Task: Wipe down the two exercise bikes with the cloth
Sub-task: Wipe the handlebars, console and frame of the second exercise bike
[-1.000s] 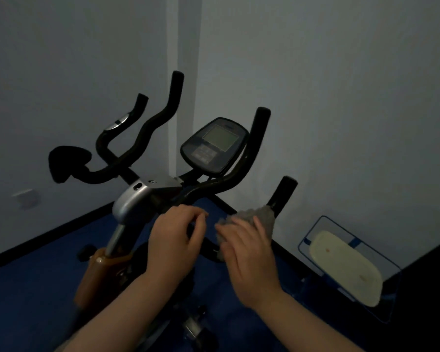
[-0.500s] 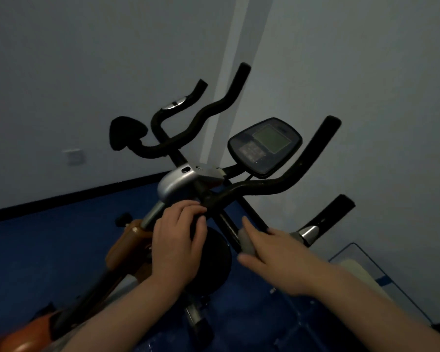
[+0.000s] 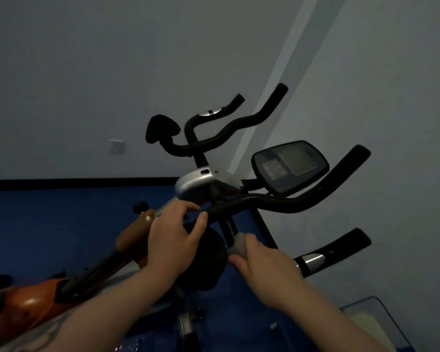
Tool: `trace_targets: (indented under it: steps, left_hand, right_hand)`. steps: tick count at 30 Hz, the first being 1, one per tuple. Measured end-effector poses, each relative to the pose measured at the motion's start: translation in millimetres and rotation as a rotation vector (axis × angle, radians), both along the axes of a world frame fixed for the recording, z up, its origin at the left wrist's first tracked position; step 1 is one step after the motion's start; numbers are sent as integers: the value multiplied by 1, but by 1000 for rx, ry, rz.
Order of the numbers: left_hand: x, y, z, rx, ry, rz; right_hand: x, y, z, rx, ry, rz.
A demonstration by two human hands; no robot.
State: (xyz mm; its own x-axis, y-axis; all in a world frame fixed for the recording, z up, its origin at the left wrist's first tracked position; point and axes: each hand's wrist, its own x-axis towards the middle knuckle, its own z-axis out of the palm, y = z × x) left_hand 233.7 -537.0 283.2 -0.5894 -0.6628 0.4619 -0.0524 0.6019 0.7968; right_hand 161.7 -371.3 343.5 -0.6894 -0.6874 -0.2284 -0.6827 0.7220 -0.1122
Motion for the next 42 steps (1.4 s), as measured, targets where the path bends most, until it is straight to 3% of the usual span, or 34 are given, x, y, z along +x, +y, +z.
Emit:
trace_targets:
  steps: [3, 7, 9, 13, 18, 21, 23, 27, 28, 30, 33, 34, 40, 42]
  left_hand:
    - [-1, 0, -1, -25, -20, 13]
    - [0, 1, -3, 20, -70, 54]
    - [0, 1, -4, 87, -86, 43]
    - [1, 2, 0, 242, -70, 33]
    - [1, 5, 3, 408, -15, -3]
    - [0, 2, 0, 540, 16, -51]
    - [0, -1, -1, 629, 19, -133]
    - [3, -5, -6, 701, 17, -268]
    - [4, -6, -7, 704, 14, -290]
    - [5, -9, -8, 711, -4, -330]
    - [5, -13, -9, 704, -49, -404]
    - [4, -15, -9, 692, -68, -437]
    - [6, -22, -9, 662, -140, -519]
    - [8, -22, -8, 664, -167, -493]
  right_hand:
    - [-12, -15, 7, 113, -32, 42]
    - [-16, -34, 2, -8, -69, 24]
    - [-11, -17, -6, -43, -47, 57]
    - [-22, -12, -8, 92, -20, 134]
    - [-19, -30, -9, -192, -122, -62]
    - [-24, -9, 9, -93, -142, 36]
    - [-36, 5, 26, -207, -114, 43]
    - [-54, 12, 65, -759, -21, 63]
    - [-58, 8, 70, -819, 27, 117]
    - [-66, -9, 66, -729, 113, 215]
    - [-75, -27, 36, -269, 279, 172]
    - [-75, -32, 26, -209, 324, 153]
    - [-72, -60, 19, -133, 264, 505]
    - [-91, -50, 35, -77, 215, 495]
